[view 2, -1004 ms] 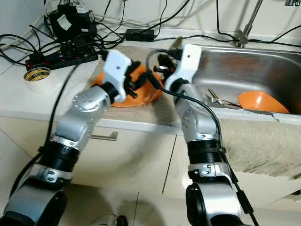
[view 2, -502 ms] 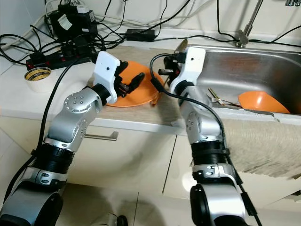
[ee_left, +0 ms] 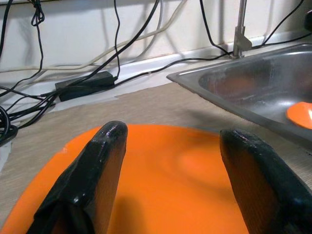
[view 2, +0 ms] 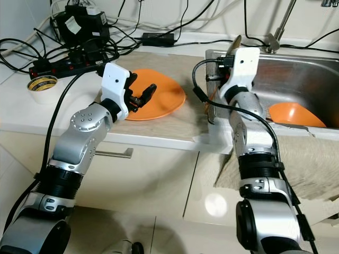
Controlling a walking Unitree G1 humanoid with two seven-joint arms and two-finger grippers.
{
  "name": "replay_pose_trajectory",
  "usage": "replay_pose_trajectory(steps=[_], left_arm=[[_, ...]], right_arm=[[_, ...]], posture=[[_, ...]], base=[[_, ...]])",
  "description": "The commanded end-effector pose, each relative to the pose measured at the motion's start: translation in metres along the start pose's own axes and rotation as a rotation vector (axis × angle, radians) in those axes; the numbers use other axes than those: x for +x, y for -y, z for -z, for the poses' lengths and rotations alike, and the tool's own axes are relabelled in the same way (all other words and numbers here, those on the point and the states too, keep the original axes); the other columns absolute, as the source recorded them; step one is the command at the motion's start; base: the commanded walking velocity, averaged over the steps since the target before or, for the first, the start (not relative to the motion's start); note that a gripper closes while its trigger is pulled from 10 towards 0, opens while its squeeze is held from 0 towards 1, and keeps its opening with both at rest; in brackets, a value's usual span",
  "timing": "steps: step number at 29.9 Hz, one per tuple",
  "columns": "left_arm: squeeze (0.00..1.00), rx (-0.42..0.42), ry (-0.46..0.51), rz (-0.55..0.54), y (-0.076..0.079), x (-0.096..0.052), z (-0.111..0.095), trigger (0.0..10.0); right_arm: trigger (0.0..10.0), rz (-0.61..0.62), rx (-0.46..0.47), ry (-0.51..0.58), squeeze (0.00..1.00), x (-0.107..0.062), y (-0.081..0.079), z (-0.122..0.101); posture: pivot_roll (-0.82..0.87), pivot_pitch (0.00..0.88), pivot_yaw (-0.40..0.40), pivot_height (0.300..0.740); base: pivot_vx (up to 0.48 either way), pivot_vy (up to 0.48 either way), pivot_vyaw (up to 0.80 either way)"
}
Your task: Kitchen organization
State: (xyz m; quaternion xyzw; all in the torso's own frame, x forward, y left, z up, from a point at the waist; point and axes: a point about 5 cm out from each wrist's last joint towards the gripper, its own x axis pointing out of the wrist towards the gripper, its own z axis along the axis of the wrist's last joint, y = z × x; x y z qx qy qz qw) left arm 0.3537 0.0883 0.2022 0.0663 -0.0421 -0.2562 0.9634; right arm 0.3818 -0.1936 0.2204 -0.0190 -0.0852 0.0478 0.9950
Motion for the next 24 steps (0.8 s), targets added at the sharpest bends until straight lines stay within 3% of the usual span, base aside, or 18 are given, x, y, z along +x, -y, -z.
replay_pose_trajectory(steps=[1,8,10,14,16,17,19,24], left_arm=[[0.00,-0.008,0.004,-0.013,-0.002,-0.001,-0.001,10.0],[0.00,0.005,-0.004,-0.009,-0.003,-0.001,0.000,10.0],[0.00,0.017,-0.010,-0.014,-0.003,-0.001,0.001,10.0],[0.00,0.024,-0.014,-0.017,-0.003,-0.001,0.002,10.0],[0.00,0.023,-0.013,-0.018,-0.003,-0.002,0.002,10.0],[0.00,0.023,-0.013,-0.018,-0.003,-0.002,0.002,10.0],[0.00,0.020,-0.012,-0.019,-0.003,-0.002,0.002,10.0],[0.00,0.024,-0.014,-0.020,-0.003,-0.003,0.002,10.0]], right_arm=[[0.0,0.034,-0.034,0.039,0.00,0.006,0.010,-0.013],[0.0,0.100,-0.127,0.052,0.00,0.012,0.032,-0.024],[0.0,0.116,-0.228,0.033,0.00,0.014,0.037,-0.023],[0.0,0.123,-0.313,0.018,0.00,0.015,0.040,-0.022],[0.0,0.144,-0.462,-0.012,0.00,0.015,0.047,-0.020],[0.0,0.144,-0.462,-0.012,0.00,0.015,0.047,-0.020],[0.0,0.173,-0.574,-0.044,0.00,0.015,0.056,-0.019],[0.0,0.206,-0.621,-0.080,0.00,0.014,0.064,-0.016]], posture=[[0.03,0.000,0.019,0.740],[0.04,0.000,0.021,0.740],[0.04,0.000,0.020,0.740],[0.04,0.000,0.019,0.740],[0.04,0.000,0.017,0.740],[0.04,0.000,0.017,0.740],[0.04,0.000,0.017,0.740],[0.05,0.000,0.017,0.740]], base=[[0.000,0.000,0.00],[0.000,0.000,0.00],[0.000,0.000,0.00],[0.000,0.000,0.00],[0.000,0.000,0.00],[0.000,0.000,0.00],[0.000,0.000,0.00],[0.000,0.000,0.00]])
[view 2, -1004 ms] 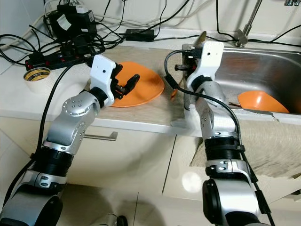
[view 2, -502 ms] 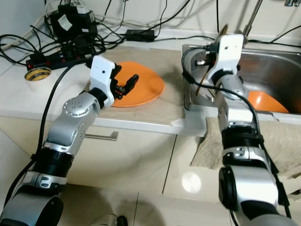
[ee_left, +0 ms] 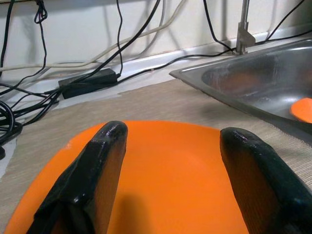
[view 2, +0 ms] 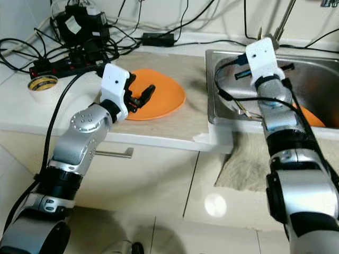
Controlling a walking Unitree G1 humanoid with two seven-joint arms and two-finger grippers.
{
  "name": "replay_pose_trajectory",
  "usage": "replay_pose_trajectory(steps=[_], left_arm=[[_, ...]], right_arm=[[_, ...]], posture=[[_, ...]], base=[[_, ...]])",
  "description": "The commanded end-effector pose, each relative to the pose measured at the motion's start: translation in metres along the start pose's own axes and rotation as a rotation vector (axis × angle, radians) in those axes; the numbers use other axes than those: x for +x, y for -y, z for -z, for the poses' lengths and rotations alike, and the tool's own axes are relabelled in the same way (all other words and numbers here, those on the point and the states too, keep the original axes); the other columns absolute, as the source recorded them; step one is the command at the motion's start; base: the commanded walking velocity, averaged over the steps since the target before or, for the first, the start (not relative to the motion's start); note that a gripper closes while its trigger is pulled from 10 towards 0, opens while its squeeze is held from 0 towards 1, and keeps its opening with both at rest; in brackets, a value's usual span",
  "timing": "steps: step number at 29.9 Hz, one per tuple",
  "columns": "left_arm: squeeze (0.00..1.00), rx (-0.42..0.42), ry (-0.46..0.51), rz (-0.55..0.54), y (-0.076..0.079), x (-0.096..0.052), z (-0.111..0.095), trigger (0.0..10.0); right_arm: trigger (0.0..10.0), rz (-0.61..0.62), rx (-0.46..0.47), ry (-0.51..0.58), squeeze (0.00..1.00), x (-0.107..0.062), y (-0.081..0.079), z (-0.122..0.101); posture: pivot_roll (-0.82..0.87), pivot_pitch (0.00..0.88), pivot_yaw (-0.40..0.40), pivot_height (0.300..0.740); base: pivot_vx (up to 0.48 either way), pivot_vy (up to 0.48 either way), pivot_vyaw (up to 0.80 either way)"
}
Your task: Kitchen organization
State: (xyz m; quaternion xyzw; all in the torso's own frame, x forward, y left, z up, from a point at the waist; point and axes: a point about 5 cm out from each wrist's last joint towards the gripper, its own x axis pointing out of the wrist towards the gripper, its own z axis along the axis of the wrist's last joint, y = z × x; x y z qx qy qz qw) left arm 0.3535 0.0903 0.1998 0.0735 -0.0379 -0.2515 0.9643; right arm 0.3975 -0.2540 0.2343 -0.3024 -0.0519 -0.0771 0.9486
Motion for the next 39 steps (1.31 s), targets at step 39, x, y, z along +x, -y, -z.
replay_pose_trajectory(steps=[39], left_arm=[[0.00,0.069,-0.012,0.016,-0.003,-0.006,-0.001,10.0]], right_arm=[[0.0,0.056,-0.151,-0.372,0.27,-0.021,-0.023,0.067]], posture=[[0.07,0.000,0.033,0.740]], base=[[0.000,0.000,0.00]])
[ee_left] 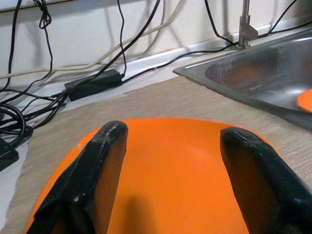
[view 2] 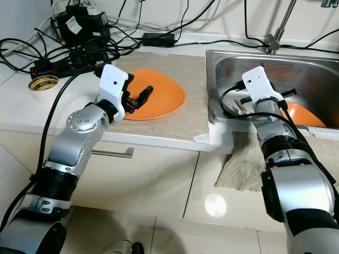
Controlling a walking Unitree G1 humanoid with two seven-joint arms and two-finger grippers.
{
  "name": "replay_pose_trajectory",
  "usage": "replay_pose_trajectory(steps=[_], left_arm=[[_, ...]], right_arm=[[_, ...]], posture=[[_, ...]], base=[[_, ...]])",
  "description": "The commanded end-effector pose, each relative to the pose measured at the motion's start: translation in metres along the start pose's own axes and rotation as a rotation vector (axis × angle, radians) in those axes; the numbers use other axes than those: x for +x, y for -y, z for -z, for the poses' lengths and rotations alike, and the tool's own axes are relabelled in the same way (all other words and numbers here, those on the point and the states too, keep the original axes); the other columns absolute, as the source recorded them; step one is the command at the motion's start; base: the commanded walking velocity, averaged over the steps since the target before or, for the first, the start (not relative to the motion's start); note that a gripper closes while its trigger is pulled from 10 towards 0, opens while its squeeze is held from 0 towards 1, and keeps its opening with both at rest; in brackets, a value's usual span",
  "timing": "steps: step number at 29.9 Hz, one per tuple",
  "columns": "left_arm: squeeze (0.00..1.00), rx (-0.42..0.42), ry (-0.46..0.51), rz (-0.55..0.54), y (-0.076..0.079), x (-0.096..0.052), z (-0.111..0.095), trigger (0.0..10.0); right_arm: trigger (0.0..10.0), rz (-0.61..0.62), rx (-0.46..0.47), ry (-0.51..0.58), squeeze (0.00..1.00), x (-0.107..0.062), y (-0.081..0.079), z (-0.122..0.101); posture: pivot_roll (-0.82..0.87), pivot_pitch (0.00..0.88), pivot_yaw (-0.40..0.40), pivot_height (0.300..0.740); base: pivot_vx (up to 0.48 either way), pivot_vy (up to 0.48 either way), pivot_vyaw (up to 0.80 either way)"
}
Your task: Kitchen organization
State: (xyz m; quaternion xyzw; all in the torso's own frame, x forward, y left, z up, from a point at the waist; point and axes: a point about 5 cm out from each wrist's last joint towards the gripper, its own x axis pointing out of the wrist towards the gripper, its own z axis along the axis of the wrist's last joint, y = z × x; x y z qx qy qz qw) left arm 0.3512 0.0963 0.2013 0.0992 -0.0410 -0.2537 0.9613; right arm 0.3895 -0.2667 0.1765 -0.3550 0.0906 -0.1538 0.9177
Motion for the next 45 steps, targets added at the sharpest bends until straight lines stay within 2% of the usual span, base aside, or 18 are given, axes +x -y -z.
replay_pose_trajectory(steps=[1,2,3,5,6,17,21,23,24,26,35,37,38,39,40,42,44,45], left_arm=[[0.00,0.019,-0.006,0.010,0.001,-0.001,-0.001,10.0],[0.00,0.020,-0.006,0.011,0.001,-0.001,-0.001,10.0],[0.00,0.022,-0.007,0.012,0.001,-0.001,-0.001,10.0],[0.00,0.024,-0.008,0.015,0.001,-0.002,-0.001,10.0],[0.00,0.025,-0.009,0.016,0.001,-0.002,-0.001,10.0],[0.00,0.032,-0.010,0.025,0.002,-0.002,-0.002,10.0],[0.00,0.035,-0.011,0.026,0.002,-0.002,-0.002,10.0],[0.00,0.037,-0.011,0.027,0.002,-0.002,-0.002,10.0],[0.00,0.039,-0.011,0.028,0.002,-0.001,-0.002,10.0],[0.00,0.039,-0.011,0.028,0.002,-0.001,-0.002,10.0],[0.00,0.043,-0.010,0.028,0.003,-0.001,-0.002,10.0],[0.00,0.044,-0.010,0.027,0.003,-0.001,-0.002,10.0],[0.00,0.044,-0.010,0.026,0.003,-0.001,-0.002,10.0],[0.00,0.044,-0.010,0.025,0.003,-0.001,-0.002,10.0],[0.00,0.044,-0.010,0.025,0.003,-0.001,-0.002,10.0],[0.00,0.044,-0.010,0.024,0.003,-0.001,-0.002,10.0],[0.00,0.045,-0.009,0.021,0.002,0.000,-0.002,10.0],[0.00,0.045,-0.009,0.021,0.002,0.000,-0.002,10.0]], right_arm=[[10.0,-0.009,-0.004,-0.078,0.38,-0.003,-0.006,0.017],[10.0,-0.010,-0.003,-0.087,0.38,-0.004,-0.006,0.020],[10.0,-0.011,-0.004,-0.098,0.62,-0.005,-0.008,0.022],[10.0,-0.012,-0.001,-0.117,0.91,-0.006,-0.009,0.027],[10.0,-0.012,-0.003,-0.124,1.00,-0.007,-0.010,0.029],[10.0,-0.037,-0.010,-0.153,1.00,-0.010,-0.017,0.036],[10.0,-0.029,0.005,-0.145,1.00,-0.009,-0.016,0.034],[10.0,-0.021,0.018,-0.129,1.00,-0.008,-0.015,0.029],[10.0,0.004,0.041,-0.091,1.00,-0.006,-0.012,0.020],[10.0,0.004,0.041,-0.091,1.00,-0.006,-0.012,0.020],[10.0,0.049,0.171,0.014,1.00,-0.002,-0.006,-0.005],[10.0,0.055,0.277,0.058,1.00,-0.001,-0.005,-0.015],[10.0,0.049,0.303,0.072,0.85,-0.001,-0.005,-0.018],[10.0,0.046,0.328,0.085,0.37,-0.001,-0.006,-0.021],[10.0,0.042,0.350,0.095,0.00,-0.001,-0.006,-0.023],[10.0,0.032,0.386,0.109,0.00,-0.001,-0.007,-0.027],[10.0,-0.006,0.530,0.139,0.00,-0.001,-0.011,-0.038],[10.0,-0.006,0.530,0.139,0.00,-0.001,-0.011,-0.038]], posture=[[0.07,0.000,0.034,0.740],[0.07,0.000,0.034,0.740],[0.07,0.000,0.035,0.740],[0.07,0.000,0.037,0.740],[0.07,0.000,0.037,0.740],[0.07,0.000,0.041,0.740],[0.07,0.000,0.040,0.740],[0.07,0.000,0.040,0.740],[0.07,0.000,0.040,0.740],[0.07,0.000,0.040,0.740],[0.07,0.000,0.037,0.740],[0.07,0.000,0.037,0.740],[0.07,0.000,0.037,0.740],[0.07,0.000,0.037,0.740],[0.06,0.000,0.034,0.740],[0.06,0.000,0.034,0.740],[0.06,0.000,0.032,0.740],[0.06,0.000,0.032,0.740]], base=[[0.000,0.000,0.00],[0.000,0.000,0.00],[0.000,0.000,0.00],[0.000,0.000,0.00],[0.000,0.000,0.00],[0.000,0.000,0.00],[0.000,0.000,0.00],[0.000,0.000,0.00],[0.000,0.000,0.00],[0.000,0.000,0.00],[0.000,0.000,0.00],[0.000,0.000,0.00],[0.000,0.000,0.00],[0.000,0.000,0.00],[0.000,0.000,0.00],[0.000,0.000,0.00],[0.000,0.000,0.00],[0.000,0.000,0.00]])
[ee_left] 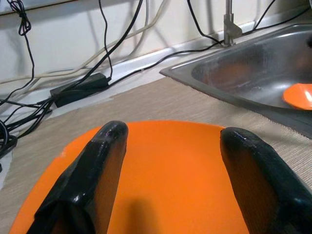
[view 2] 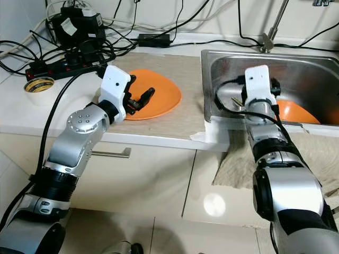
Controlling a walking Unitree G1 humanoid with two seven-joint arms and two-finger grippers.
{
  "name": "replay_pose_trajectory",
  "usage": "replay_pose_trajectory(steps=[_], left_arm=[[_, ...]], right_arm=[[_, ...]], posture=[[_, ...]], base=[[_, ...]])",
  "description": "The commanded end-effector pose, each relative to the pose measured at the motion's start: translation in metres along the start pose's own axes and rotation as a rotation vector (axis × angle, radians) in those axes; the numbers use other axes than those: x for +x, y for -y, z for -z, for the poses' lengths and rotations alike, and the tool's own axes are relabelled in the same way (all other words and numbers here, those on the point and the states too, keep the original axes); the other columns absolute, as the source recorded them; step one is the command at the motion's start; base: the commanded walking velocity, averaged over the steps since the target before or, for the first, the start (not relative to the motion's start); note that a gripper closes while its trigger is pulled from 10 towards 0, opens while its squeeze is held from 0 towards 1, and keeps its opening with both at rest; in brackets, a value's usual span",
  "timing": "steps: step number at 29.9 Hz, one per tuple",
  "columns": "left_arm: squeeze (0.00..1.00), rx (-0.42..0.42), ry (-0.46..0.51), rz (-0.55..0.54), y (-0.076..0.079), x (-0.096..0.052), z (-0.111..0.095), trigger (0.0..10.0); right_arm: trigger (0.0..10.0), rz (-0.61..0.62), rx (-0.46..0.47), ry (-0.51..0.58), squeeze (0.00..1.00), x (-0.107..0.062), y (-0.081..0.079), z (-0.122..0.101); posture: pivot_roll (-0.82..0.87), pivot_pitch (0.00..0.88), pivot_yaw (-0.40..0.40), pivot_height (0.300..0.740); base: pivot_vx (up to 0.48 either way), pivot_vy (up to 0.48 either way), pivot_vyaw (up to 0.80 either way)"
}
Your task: Kitchen organization
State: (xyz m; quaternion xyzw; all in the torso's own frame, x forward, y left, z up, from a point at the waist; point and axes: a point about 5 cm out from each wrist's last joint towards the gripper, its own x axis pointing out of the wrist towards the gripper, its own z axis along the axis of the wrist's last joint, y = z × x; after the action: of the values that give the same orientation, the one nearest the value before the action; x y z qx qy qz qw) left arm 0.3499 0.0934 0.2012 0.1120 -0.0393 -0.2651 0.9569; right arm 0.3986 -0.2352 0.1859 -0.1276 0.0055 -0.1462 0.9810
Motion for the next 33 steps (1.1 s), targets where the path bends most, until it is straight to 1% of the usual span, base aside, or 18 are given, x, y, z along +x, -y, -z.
replay_pose_trajectory(steps=[1,3,4,6,7,8,10,11,12,13,14,15,18,20,23,27,33], left_arm=[[0.00,0.021,-0.002,-0.006,-0.001,0.000,-0.002,10.0],[0.00,0.021,0.003,-0.018,-0.002,0.001,-0.002,10.0],[0.00,0.024,0.006,-0.036,-0.004,0.001,-0.002,10.0],[0.00,0.021,0.003,-0.033,-0.004,0.001,-0.002,10.0],[0.00,0.034,-0.001,-0.030,-0.004,0.001,-0.002,10.0],[0.00,0.034,-0.001,-0.030,-0.004,0.001,-0.002,10.0],[0.00,0.034,0.004,-0.052,-0.007,0.001,-0.001,10.0],[0.00,0.038,0.002,-0.069,-0.009,0.001,-0.001,10.0],[0.00,0.026,0.006,-0.091,-0.011,0.001,-0.001,10.0],[0.00,0.020,0.009,-0.104,-0.013,0.002,-0.001,10.0],[0.00,0.020,0.009,-0.104,-0.013,0.002,-0.001,10.0],[0.00,-0.010,0.023,-0.133,-0.014,0.003,-0.002,10.0],[0.00,-0.027,0.041,-0.157,-0.014,0.003,-0.004,10.0],[0.00,-0.040,0.056,-0.167,-0.013,0.004,-0.006,10.0],[0.00,-0.042,0.061,-0.184,-0.015,0.005,-0.008,10.0],[0.00,-0.039,0.083,-0.189,-0.016,0.008,-0.013,10.0],[0.00,-0.047,0.091,-0.188,-0.015,0.009,-0.015,10.0]], right_arm=[[10.0,-0.011,0.076,0.043,0.00,0.003,-0.002,-0.013],[10.0,-0.063,0.255,0.040,0.00,0.002,-0.013,-0.016],[10.0,-0.106,0.388,0.038,0.00,0.000,-0.023,-0.018],[10.0,-0.136,0.450,0.039,0.00,-0.002,-0.030,-0.018],[10.0,-0.157,0.472,0.050,0.00,-0.003,-0.035,-0.019],[10.0,-0.157,0.472,0.050,0.00,-0.003,-0.035,-0.019],[10.0,-0.211,0.517,0.061,0.00,-0.007,-0.047,-0.019],[10.0,-0.232,0.521,0.079,0.00,-0.010,-0.052,-0.020],[10.0,-0.251,0.540,0.104,0.00,-0.014,-0.058,-0.022],[10.0,-0.257,0.524,0.150,0.00,-0.018,-0.062,-0.024],[10.0,-0.257,0.524,0.150,0.00,-0.018,-0.062,-0.024],[10.0,-0.257,0.476,0.244,0.00,-0.030,-0.069,-0.029],[10.0,-0.253,0.348,0.357,0.00,-0.044,-0.077,-0.034],[10.0,-0.258,0.304,0.404,0.00,-0.051,-0.081,-0.036],[10.0,-0.256,0.304,0.414,0.00,-0.055,-0.082,-0.037],[10.0,-0.265,0.279,0.413,0.00,-0.060,-0.084,-0.035],[10.0,-0.261,0.248,0.431,0.00,-0.066,-0.084,-0.036]], posture=[[0.06,0.000,0.032,0.740],[0.06,0.000,0.028,0.740],[0.06,0.000,0.024,0.740],[0.06,0.000,0.024,0.740],[0.06,0.000,0.022,0.740],[0.06,0.000,0.022,0.740],[0.06,0.000,0.023,0.740],[0.06,0.000,0.023,0.740],[0.06,0.000,0.023,0.740],[0.05,0.000,0.024,0.740],[0.05,0.000,0.024,0.740],[0.05,0.000,0.025,0.740],[0.04,0.000,0.029,0.740],[0.04,0.000,0.031,0.740],[0.03,0.000,0.035,0.740],[0.03,0.000,0.037,0.740],[0.03,0.000,0.037,0.740]], base=[[0.000,0.000,0.00],[0.000,0.000,0.00],[0.000,0.000,0.00],[0.000,0.000,0.00],[0.000,0.000,0.00],[0.000,0.000,0.00],[0.000,0.000,0.00],[0.000,0.000,0.00],[0.000,0.000,0.00],[0.000,0.000,0.00],[0.000,0.000,0.00],[0.000,0.000,0.00],[0.000,0.000,0.00],[0.000,0.000,0.00],[0.000,0.000,0.00],[0.000,-0.480,0.00],[0.000,-0.467,0.00]])
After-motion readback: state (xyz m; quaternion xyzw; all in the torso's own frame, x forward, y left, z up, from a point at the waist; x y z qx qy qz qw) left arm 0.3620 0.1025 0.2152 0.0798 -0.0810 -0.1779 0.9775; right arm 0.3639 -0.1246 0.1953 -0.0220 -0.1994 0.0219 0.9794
